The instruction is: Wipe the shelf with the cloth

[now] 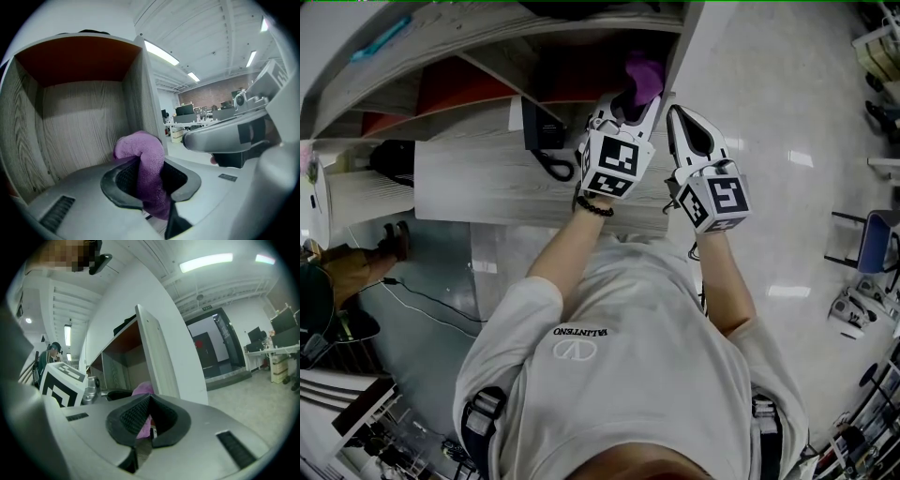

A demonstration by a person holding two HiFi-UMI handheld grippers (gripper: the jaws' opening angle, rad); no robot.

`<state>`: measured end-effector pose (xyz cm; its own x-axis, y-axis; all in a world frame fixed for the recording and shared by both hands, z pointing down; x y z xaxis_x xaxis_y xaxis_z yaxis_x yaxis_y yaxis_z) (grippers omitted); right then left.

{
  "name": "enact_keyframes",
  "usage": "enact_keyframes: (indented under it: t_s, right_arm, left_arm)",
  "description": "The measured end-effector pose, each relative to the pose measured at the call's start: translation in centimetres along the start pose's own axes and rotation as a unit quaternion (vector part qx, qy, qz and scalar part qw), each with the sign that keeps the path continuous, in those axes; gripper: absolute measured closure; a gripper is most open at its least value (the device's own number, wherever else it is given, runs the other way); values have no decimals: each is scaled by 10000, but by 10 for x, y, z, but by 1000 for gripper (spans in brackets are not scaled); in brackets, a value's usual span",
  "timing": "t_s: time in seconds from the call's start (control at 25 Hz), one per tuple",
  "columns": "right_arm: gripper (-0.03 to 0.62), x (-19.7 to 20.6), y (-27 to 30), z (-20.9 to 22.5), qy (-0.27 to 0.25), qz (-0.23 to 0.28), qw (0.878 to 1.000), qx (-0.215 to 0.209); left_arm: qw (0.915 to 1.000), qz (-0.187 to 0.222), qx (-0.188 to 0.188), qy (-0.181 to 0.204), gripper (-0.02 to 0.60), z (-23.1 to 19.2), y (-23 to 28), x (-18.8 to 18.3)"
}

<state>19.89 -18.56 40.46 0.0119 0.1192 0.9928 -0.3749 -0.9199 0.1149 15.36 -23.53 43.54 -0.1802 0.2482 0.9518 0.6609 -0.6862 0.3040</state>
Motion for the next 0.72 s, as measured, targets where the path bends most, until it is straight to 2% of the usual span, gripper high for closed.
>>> enact_keyframes:
  t_s: [0.72]
  right_arm:
    - [595, -42, 6, -11, -269, 190, 9994, 84]
  left_arm:
    - [9990, 376, 25, 234, 481, 6, -24, -48]
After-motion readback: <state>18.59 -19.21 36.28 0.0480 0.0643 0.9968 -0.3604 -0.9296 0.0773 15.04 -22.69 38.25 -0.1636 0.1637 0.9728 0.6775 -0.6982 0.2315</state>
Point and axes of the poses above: the fingertips, and each gripper's own axes: y forward along the fingers, z to its right, x out of its underside, the point moved 2 cm from there along -y, backward along the fingers, and after that the axes turned 12 degrees about -y, right-handed, at the moved point
